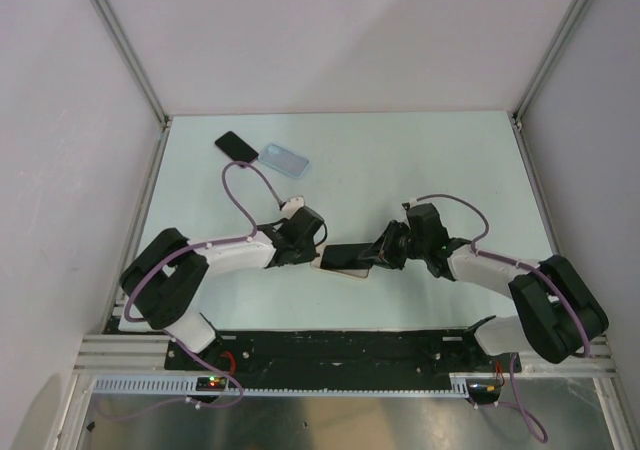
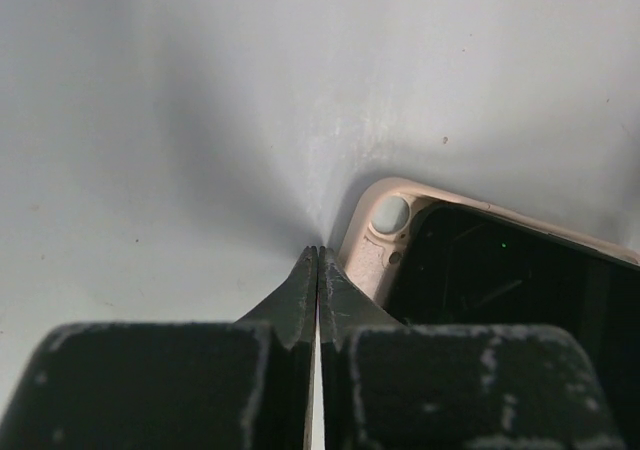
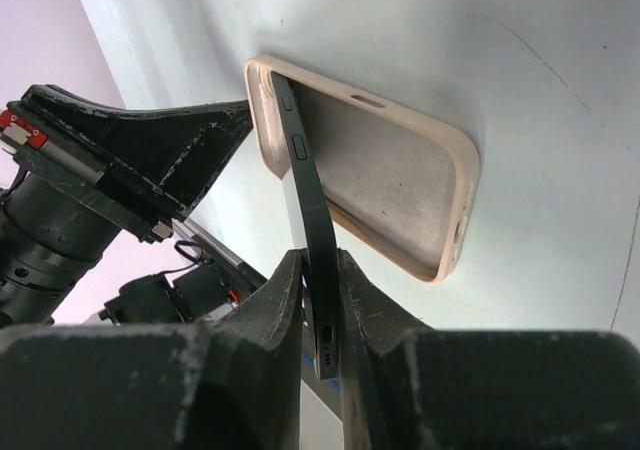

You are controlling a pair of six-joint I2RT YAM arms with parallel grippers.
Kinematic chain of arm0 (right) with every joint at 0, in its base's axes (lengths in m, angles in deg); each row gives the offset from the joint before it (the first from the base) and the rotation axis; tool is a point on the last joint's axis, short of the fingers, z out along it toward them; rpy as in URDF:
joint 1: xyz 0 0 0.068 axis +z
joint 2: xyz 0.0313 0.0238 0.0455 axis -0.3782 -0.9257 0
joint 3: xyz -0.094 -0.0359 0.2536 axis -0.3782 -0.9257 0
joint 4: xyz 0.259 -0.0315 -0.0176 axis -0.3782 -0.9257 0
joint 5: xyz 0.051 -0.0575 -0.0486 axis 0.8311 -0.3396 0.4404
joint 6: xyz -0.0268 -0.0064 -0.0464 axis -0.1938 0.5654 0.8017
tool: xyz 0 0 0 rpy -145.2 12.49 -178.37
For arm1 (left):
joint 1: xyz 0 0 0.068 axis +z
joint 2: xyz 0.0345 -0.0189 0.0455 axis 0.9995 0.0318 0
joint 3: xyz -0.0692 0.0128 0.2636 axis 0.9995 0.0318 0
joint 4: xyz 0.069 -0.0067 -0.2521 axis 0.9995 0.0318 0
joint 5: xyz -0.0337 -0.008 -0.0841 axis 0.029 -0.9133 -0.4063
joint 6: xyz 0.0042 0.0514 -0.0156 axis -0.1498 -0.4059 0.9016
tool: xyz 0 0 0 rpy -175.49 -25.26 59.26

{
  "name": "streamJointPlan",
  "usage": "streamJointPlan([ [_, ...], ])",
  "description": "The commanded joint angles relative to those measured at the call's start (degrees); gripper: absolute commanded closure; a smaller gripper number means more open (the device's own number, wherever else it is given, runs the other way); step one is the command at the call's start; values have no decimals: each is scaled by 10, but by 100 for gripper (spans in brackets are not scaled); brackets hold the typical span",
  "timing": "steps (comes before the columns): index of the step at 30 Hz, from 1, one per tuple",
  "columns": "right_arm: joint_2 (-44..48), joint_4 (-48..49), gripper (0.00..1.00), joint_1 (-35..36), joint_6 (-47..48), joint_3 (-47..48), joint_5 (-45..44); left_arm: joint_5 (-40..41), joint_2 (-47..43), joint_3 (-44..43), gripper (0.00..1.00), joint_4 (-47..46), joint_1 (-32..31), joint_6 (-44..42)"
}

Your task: Put the phone into the phone case

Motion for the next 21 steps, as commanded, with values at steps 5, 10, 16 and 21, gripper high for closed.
streamJointPlan([
  [5,-72,6,100,2,-17,5,-28,-16,26,-10,100,-17,-12,4],
  [10,-112,50,100,12,-33,6,-21,-23,30,-9,100,-23,-14,3],
  [16,-141,78,100,26,-40,6,-25,-30,34,-10,100,-31,-16,2],
  [21,-141,56,100,24,-9,6,-43,-28,33,-10,100,-31,-17,-1],
])
